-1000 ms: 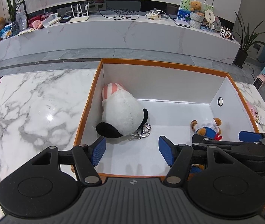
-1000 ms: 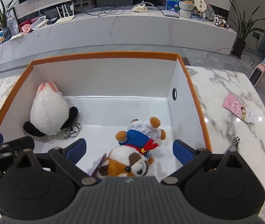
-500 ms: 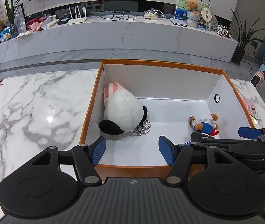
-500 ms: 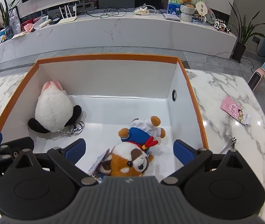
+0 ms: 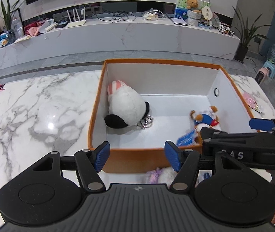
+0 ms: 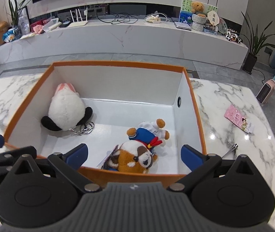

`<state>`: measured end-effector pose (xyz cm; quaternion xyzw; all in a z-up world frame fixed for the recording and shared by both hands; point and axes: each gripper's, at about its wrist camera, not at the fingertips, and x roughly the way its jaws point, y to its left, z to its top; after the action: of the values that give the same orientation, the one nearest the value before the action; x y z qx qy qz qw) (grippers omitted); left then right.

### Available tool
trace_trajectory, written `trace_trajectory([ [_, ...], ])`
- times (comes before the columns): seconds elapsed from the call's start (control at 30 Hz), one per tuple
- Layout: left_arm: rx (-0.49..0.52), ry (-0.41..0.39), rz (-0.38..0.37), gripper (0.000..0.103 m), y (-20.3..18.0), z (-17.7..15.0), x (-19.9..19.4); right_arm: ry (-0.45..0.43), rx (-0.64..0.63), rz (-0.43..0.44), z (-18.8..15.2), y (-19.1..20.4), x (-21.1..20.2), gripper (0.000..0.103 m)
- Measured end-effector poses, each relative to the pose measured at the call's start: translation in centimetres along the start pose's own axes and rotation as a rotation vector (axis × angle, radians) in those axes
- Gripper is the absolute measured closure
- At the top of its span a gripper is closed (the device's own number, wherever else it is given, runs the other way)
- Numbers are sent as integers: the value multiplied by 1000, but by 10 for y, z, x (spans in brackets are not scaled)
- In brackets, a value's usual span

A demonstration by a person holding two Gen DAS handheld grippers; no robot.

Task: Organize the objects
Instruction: 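Move the left gripper back to the pink notebook while the right returns to the pile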

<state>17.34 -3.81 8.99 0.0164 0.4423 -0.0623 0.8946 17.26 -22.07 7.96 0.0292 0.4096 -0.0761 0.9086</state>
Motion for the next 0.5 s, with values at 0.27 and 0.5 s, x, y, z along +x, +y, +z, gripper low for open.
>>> trace_trajectory([
  [0.27,1,7,-26,29,6,-10,-10,-25,-14,0,-10,-8,-24,1],
  [0.5,-14,27,-43,29,26,-24,-13,-5,-3,125,-27,-22,-40,1],
])
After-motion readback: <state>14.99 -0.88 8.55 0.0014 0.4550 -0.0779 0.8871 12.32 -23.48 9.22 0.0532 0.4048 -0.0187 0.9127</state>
